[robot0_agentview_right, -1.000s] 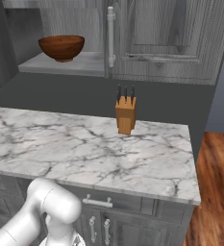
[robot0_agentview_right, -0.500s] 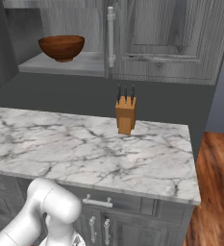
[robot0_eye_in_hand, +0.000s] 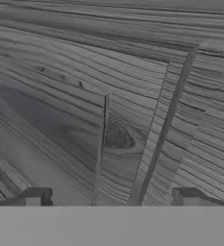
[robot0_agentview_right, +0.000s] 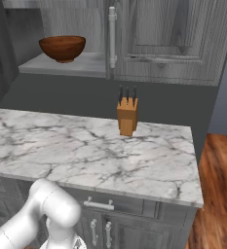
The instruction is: Open the cabinet. Pick the bowls from the counter and place them in the cabinet. Then close the cabinet.
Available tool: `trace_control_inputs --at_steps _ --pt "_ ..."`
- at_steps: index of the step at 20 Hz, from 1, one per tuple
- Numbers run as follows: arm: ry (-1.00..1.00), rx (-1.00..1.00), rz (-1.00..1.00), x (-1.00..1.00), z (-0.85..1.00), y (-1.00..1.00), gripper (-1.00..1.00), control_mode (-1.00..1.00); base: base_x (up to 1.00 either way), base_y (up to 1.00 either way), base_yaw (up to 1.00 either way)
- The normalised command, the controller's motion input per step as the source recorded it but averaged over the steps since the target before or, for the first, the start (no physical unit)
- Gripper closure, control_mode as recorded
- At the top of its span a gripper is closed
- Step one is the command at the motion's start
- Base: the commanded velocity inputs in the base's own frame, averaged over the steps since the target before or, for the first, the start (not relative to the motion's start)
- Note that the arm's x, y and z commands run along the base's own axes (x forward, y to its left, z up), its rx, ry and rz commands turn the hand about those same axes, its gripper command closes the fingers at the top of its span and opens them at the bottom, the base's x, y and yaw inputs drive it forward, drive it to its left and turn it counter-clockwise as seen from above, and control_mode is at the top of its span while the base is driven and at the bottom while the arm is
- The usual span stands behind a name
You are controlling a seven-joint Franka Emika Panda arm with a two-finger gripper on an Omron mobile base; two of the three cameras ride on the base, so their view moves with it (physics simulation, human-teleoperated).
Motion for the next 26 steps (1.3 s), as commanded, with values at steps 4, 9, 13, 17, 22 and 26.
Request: trace_control_inputs --at_steps 4,9,13,17,22,26 --pt "0.0 0.34 -0.08 1.0 -0.06 -0.7 -1.0 -1.0 0.0 0.0 0.0" --pt "-0.12 0.33 -0.02 1.0 -0.21 -0.57 -1.0 -1.0 0.0 0.0 0.0" --pt "-0.26 0.32 0.2 1.0 -0.65 -0.4 -1.0 -1.0 0.0 0.0 0.0" --pt "-0.46 0.16 0.37 1.0 -0.86 -0.2 -1.0 -1.0 0.0 0.0 0.0" --pt "-0.48 0.16 0.38 1.0 -0.79 -0.22 -1.0 -1.0 0.0 0.0 0.0" --pt "-0.49 0.21 0.38 1.0 -0.65 -0.25 -1.0 -1.0 0.0 0.0 0.0"
